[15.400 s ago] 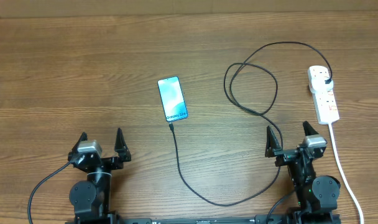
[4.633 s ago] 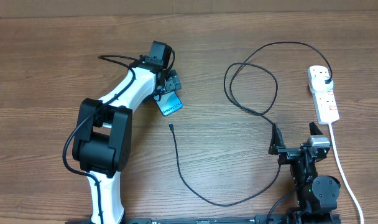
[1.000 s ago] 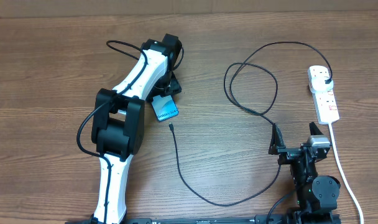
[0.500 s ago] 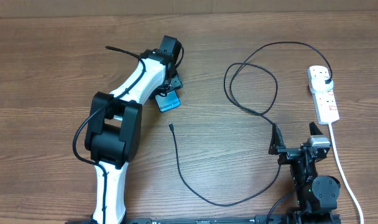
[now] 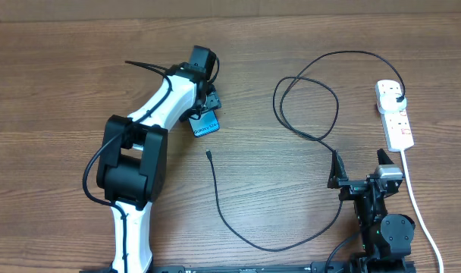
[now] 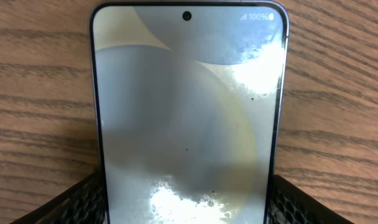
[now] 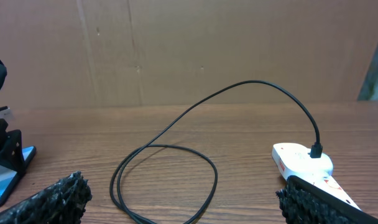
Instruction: Plug charger to phone and switch on socket
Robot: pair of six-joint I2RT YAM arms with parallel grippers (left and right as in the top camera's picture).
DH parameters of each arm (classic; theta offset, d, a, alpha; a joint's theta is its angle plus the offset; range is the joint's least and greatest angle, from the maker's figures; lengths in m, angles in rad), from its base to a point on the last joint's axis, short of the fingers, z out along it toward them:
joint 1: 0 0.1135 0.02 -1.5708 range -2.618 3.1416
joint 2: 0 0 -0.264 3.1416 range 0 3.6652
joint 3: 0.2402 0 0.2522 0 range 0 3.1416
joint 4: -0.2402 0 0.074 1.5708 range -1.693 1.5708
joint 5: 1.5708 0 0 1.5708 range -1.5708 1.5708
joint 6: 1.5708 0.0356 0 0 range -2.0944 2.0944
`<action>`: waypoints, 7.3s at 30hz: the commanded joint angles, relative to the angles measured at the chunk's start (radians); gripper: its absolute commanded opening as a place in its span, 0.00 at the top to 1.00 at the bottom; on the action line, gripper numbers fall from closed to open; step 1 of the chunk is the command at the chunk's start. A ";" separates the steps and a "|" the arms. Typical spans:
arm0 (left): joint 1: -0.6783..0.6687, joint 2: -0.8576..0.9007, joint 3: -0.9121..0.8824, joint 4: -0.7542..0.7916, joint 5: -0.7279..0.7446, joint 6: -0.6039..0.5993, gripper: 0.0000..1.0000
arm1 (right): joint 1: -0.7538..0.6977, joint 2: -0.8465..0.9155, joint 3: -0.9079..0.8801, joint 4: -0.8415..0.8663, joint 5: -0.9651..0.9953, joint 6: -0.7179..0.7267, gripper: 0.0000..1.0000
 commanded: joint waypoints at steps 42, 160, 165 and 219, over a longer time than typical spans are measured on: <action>0.037 0.137 0.462 -0.451 0.147 0.055 0.86 | -0.002 -0.010 -0.010 0.003 0.012 0.002 0.00; 0.182 0.137 0.558 -0.755 0.281 0.019 0.96 | 0.727 1.527 0.689 0.332 -0.182 0.302 0.00; 0.201 0.137 0.558 -0.758 0.283 0.028 0.96 | 0.727 1.549 0.689 0.410 -0.220 0.314 0.00; 0.126 0.137 0.558 -0.686 0.589 -0.236 0.96 | 0.329 1.707 0.734 0.474 -0.638 0.773 0.00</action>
